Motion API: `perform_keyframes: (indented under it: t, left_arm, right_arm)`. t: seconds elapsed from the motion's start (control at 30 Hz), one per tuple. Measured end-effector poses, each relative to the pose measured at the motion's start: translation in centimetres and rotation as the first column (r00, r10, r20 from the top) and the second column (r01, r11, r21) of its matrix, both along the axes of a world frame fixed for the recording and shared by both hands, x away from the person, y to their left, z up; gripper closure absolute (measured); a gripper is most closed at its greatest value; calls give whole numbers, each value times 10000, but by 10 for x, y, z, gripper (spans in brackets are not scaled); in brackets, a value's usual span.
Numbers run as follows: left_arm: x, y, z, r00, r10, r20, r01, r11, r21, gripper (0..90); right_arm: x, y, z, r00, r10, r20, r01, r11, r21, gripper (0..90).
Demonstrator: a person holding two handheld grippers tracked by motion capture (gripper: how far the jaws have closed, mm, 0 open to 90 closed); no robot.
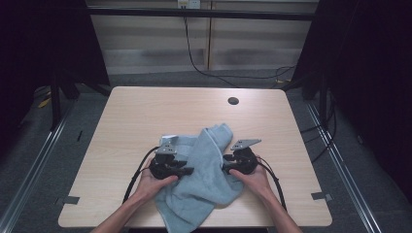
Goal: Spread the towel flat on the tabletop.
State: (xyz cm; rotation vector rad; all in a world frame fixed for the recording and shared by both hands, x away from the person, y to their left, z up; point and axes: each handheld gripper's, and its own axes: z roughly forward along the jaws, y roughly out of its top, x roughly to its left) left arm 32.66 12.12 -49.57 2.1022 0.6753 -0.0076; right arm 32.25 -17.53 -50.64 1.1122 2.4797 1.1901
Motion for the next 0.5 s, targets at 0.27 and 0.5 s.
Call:
perform_keyframes:
  t: [0.27,0.5]
  left_arm:
    - [-2,16,11,9996,94,278,-76,9977,-667,760]
    - [0,39,29,9972,477,568,-388,9881,-1486,787]
  right_arm:
    - [-7,1,9,9996,48,292,-51,9999,107,838]
    - [-10,-28,43,9844,-1330,1153,1244,9891,787,850]
